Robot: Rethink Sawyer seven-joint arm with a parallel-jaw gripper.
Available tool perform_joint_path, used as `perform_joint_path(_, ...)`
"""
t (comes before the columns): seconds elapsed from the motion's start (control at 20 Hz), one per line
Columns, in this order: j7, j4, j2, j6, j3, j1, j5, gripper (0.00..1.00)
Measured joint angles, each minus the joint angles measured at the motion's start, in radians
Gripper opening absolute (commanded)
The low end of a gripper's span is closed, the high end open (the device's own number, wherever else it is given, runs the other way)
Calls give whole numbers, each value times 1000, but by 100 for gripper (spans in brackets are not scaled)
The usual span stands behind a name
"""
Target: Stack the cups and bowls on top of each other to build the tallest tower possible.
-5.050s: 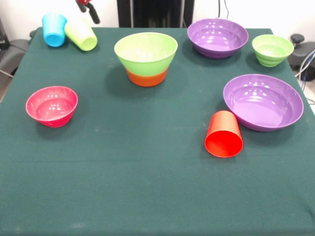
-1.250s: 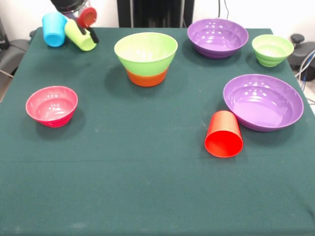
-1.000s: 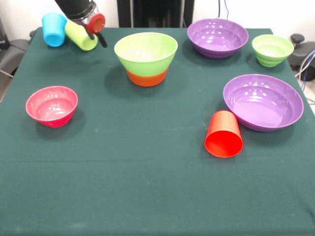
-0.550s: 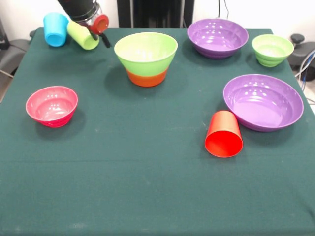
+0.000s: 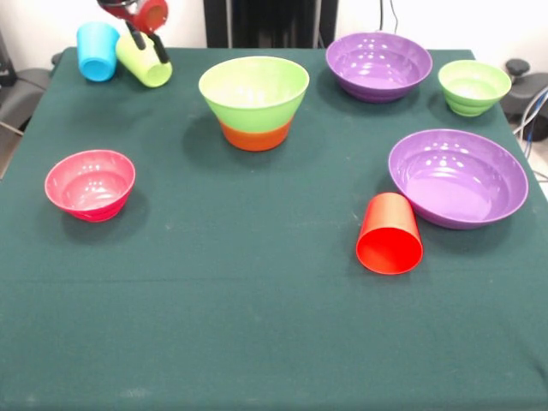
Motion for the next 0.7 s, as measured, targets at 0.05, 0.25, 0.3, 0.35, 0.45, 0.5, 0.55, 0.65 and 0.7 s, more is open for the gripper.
perform_joint_path(0.05, 0, 1, -6, 0, 0, 0, 0, 100)
perform_joint_path(0.25, 0, 7, -34, 0, 0, 0, 0, 100)
perform_joint_path(0.3, 0, 8, -39, 0, 0, 0, 0, 100)
perform_joint_path(0.35, 0, 10, -43, 0, 1, -1, 0, 100)
perform_joint_path(0.45, 0, 15, -47, 0, 1, -4, 0, 100)
perform_joint_path(0.5, 0, 20, -47, 0, 1, -8, 0, 100)
perform_joint_path(0.55, 0, 25, -48, 0, 1, -12, 0, 100)
perform_joint_path(0.65, 0, 44, -54, 0, 2, -26, 0, 100)
perform_joint_path(0.7, 0, 54, -59, 0, 3, -32, 0, 100)
